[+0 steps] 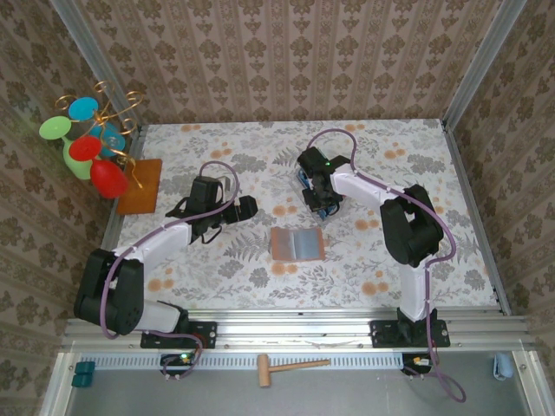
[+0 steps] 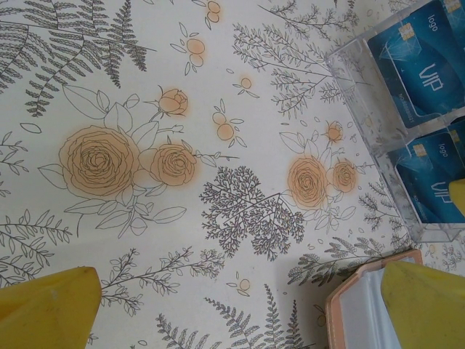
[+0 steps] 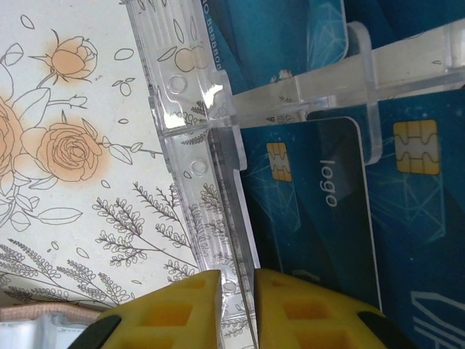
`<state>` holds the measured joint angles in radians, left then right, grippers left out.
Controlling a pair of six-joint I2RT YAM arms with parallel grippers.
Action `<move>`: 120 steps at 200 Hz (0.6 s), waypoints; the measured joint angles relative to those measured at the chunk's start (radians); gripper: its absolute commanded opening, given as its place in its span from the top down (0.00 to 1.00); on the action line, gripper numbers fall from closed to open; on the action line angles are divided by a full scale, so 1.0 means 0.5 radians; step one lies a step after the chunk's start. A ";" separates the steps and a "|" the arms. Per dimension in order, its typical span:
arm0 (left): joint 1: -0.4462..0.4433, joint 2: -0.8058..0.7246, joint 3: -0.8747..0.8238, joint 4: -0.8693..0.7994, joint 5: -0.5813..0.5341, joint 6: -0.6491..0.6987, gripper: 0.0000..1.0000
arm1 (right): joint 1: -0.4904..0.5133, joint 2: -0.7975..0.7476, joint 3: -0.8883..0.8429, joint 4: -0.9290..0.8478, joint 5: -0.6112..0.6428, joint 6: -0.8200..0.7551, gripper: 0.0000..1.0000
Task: Put the credit cards into the card holder
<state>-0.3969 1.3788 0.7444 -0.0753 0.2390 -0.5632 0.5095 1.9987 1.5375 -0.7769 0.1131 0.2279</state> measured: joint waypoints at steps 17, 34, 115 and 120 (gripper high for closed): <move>0.000 0.000 0.000 0.000 0.000 0.000 0.00 | 0.000 0.000 0.003 -0.021 0.007 -0.022 0.90; 0.000 0.000 0.000 0.000 0.000 0.001 0.00 | 0.000 0.000 0.017 -0.035 0.009 -0.047 0.92; 0.000 0.031 0.010 -0.032 0.045 0.067 0.00 | 0.015 -0.030 0.121 -0.117 0.019 -0.175 1.00; -0.002 0.031 0.018 -0.049 0.046 0.075 0.00 | 0.019 -0.045 0.126 -0.127 0.020 -0.179 1.00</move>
<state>-0.3977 1.3941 0.7536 -0.0998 0.2619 -0.5259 0.5190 1.9762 1.6005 -0.8406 0.1230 0.1387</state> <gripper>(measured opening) 0.999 0.040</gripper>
